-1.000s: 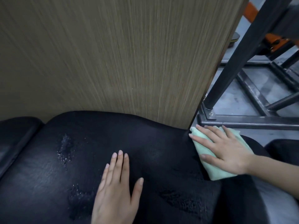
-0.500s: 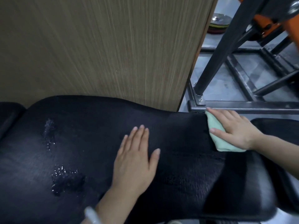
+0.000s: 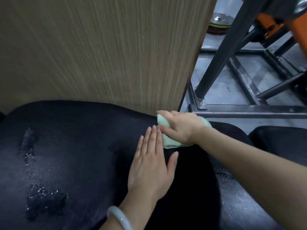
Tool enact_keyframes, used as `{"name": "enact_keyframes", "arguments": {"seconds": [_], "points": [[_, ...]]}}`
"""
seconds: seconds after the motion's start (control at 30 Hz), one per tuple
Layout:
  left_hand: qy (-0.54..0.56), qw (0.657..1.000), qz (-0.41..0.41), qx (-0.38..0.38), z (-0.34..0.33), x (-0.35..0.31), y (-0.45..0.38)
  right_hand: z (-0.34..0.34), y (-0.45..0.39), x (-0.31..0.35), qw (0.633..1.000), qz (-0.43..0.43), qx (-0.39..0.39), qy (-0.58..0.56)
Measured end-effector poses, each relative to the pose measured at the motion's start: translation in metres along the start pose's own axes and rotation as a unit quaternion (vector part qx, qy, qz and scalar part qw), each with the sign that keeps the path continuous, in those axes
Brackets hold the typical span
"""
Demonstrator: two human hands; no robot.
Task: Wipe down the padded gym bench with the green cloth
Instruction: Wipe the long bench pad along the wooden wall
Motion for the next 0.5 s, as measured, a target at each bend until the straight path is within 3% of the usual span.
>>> {"name": "enact_keyframes", "arguments": {"seconds": [0.13, 0.37, 0.5], "points": [[-0.023, 1.000, 0.002, 0.003, -0.001, 0.000, 0.003, 0.000, 0.010, -0.006, 0.999, -0.007, -0.005, -0.031], [-0.036, 0.999, -0.001, 0.001, -0.002, -0.001, 0.003, 0.004, 0.054, -0.105, 0.999, -0.027, 0.035, 0.016], [-0.034, 0.999, -0.004, -0.006, -0.002, -0.002, 0.002, 0.002, 0.051, -0.108, 0.998, 0.027, 0.052, 0.026]]}}
Point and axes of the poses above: each hand's wrist, its own y-axis away from the middle knuckle, its own z-axis out of the back of the hand, x = y × z, the point moved 2 cm from there along -y, towards the middle knuckle, and after that the axes turned 12 degrees about -z, right-handed, at the moved point
